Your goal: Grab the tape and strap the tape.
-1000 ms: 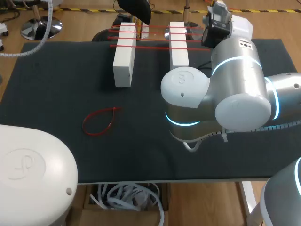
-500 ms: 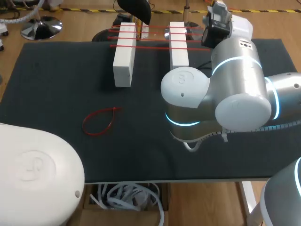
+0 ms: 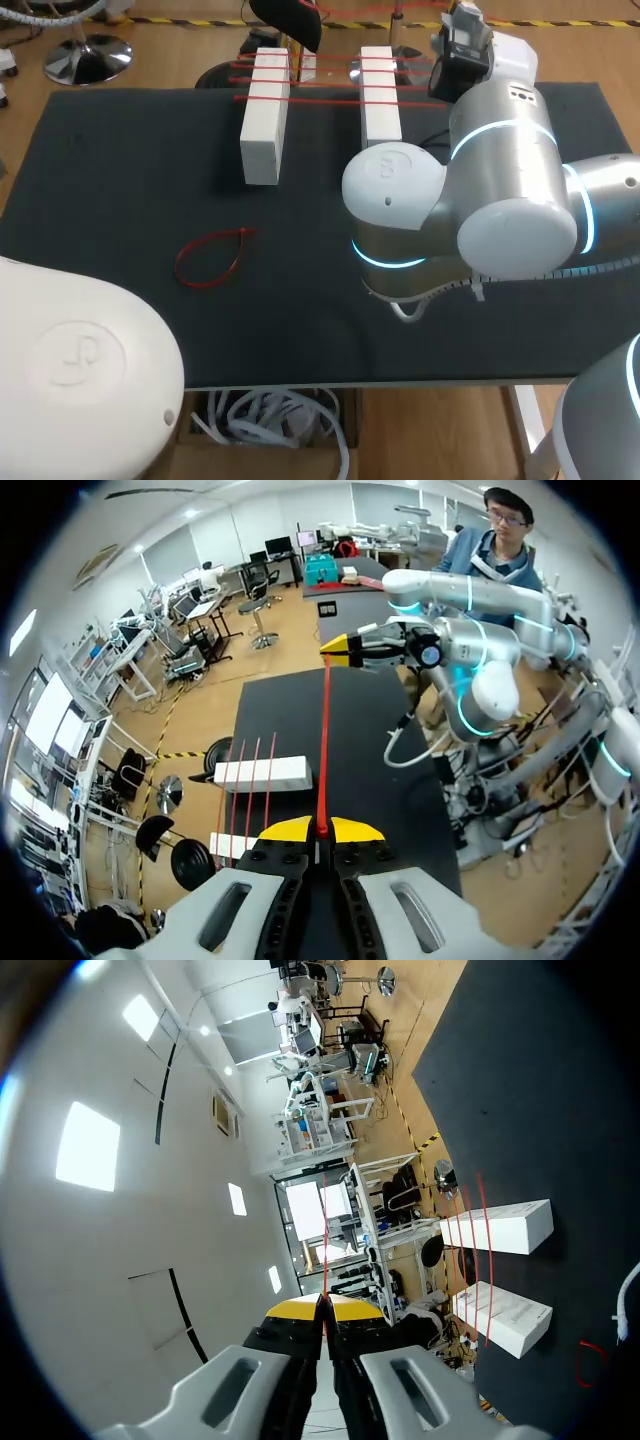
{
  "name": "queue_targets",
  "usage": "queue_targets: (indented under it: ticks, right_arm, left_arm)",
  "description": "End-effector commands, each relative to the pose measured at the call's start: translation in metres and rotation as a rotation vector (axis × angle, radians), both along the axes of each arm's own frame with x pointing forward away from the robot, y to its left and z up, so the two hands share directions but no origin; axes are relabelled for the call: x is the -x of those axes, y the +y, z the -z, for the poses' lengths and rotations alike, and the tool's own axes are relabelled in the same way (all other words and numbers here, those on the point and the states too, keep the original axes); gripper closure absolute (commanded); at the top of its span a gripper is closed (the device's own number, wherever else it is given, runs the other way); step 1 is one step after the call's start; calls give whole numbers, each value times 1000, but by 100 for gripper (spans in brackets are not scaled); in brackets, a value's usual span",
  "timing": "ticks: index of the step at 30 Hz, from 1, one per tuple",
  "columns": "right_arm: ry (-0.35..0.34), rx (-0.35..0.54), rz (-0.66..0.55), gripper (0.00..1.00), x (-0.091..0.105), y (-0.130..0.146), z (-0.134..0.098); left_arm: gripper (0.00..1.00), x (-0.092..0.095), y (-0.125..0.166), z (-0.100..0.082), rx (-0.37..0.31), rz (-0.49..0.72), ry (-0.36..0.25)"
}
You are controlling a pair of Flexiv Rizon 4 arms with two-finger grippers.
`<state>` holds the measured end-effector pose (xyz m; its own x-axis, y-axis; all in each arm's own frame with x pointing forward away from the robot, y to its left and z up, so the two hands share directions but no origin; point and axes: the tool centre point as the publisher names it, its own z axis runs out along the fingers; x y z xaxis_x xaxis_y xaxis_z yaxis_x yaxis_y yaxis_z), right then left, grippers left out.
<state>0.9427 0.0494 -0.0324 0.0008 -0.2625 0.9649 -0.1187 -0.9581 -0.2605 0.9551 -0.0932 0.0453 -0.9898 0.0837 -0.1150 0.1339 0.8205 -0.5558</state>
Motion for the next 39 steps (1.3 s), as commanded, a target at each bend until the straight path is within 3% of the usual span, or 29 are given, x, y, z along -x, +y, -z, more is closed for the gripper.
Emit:
queue_targets:
  ticks: [1,16,27,39]
  right_arm:
    - [7,1,-4,100,0,-2,-3]
    - [7,1,-4,100,0,-2,-3]
    - [7,1,-4,100,0,-2,-3]
    - [7,1,-4,100,0,-2,-3]
  left_arm:
    - [100,-1,-8,2,-85,-10,5]
    - [100,14,-27,15,-20,-44,-2]
    - [100,25,-33,21,-37,-24,0]
    - [100,24,-33,20,-36,-3,-2]
